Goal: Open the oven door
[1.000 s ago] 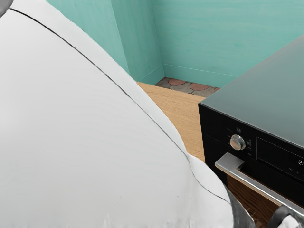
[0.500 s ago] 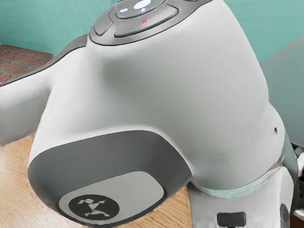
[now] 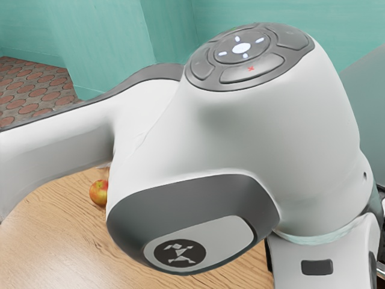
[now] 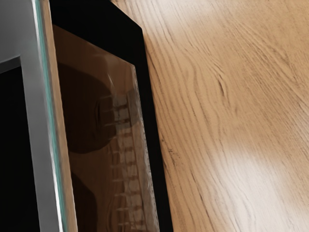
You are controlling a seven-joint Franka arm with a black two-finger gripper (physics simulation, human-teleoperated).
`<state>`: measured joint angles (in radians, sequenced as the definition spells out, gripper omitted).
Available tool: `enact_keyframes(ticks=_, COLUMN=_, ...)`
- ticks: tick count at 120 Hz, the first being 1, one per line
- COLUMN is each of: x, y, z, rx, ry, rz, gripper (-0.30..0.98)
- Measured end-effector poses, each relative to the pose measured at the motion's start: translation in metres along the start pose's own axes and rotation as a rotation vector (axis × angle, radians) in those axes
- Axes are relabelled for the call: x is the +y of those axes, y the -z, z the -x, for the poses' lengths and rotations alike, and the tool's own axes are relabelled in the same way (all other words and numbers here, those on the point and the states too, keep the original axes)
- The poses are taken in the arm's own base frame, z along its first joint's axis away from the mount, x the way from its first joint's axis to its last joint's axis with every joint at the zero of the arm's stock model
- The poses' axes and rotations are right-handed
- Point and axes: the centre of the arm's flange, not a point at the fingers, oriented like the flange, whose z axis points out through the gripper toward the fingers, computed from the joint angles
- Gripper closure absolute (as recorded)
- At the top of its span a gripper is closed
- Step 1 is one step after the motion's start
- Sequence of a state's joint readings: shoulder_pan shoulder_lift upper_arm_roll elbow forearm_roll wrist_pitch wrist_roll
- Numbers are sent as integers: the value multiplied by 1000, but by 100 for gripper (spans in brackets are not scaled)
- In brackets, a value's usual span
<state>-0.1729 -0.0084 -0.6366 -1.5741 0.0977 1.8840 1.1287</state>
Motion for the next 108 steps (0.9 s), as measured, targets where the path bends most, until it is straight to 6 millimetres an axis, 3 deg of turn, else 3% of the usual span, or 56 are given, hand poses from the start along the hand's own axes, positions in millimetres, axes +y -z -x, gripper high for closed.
enact_keyframes(ticks=29, x=-6, y=-18, z=-2, rx=6, ry=-12, rz=14, gripper=0)
enact_keyframes(ticks=53, x=-13, y=-27, z=12, rx=-4, ry=7, rz=22, gripper=0)
enact_keyframes(ticks=58, x=-3, y=-38, z=22, rx=-42, ry=16, rz=39, gripper=0)
enact_keyframes(ticks=62, x=24, y=-40, z=40, rx=-129, ry=41, rz=36, gripper=3)
enact_keyframes(ticks=63, x=37, y=-33, z=44, rx=-168, ry=49, rz=21, gripper=8)
enact_keyframes(ticks=64, x=56, y=-24, z=34, rx=-201, ry=35, rz=0, gripper=17)
enact_keyframes(ticks=67, x=148, y=21, z=-59, rx=-247, ry=-133, rz=-98, gripper=16)
enact_keyframes(ticks=69, x=218, y=66, z=-115, rx=-257, ry=-239, rz=-199, gripper=14)
enact_keyframes(ticks=70, x=251, y=103, z=-137, rx=-248, ry=-272, rz=-274, gripper=13)
enact_keyframes(ticks=72, x=305, y=192, z=-159, rx=-218, ry=-281, rz=-444, gripper=12)
enact_keyframes(ticks=74, x=340, y=277, z=-155, rx=-193, ry=-224, rz=-591, gripper=11)
enact_keyframes(ticks=75, x=343, y=314, z=-140, rx=-181, ry=-164, rz=-645, gripper=10)
enact_keyframes(ticks=77, x=327, y=372, z=-92, rx=-172, ry=-1, rz=-713, gripper=9)
enact_keyframes(ticks=78, x=306, y=389, z=-63, rx=-174, ry=88, rz=-717, gripper=9)
enact_keyframes(ticks=80, x=247, y=399, z=7, rx=-186, ry=268, rz=-667, gripper=8)
enact_keyframes(ticks=82, x=185, y=391, z=87, rx=-196, ry=445, rz=-588, gripper=7)
enact_keyframes(ticks=85, x=112, y=355, z=195, rx=-222, ry=667, rz=-460, gripper=6)
enact_keyframes(ticks=88, x=66, y=309, z=287, rx=-246, ry=848, rz=-345, gripper=6)
enact_keyframes(ticks=91, x=39, y=264, z=354, rx=-267, ry=985, rz=-248, gripper=5)
enact_keyframes(ticks=95, x=20, y=206, z=419, rx=-288, ry=1124, rz=-133, gripper=4)
enact_keyframes(ticks=99, x=14, y=157, z=468, rx=-299, ry=1235, rz=-33, gripper=3)
enact_keyframes(ticks=104, x=18, y=107, z=515, rx=-311, ry=1352, rz=68, gripper=3)
enact_keyframes(ticks=108, x=19, y=85, z=530, rx=-309, ry=1409, rz=114, gripper=2)
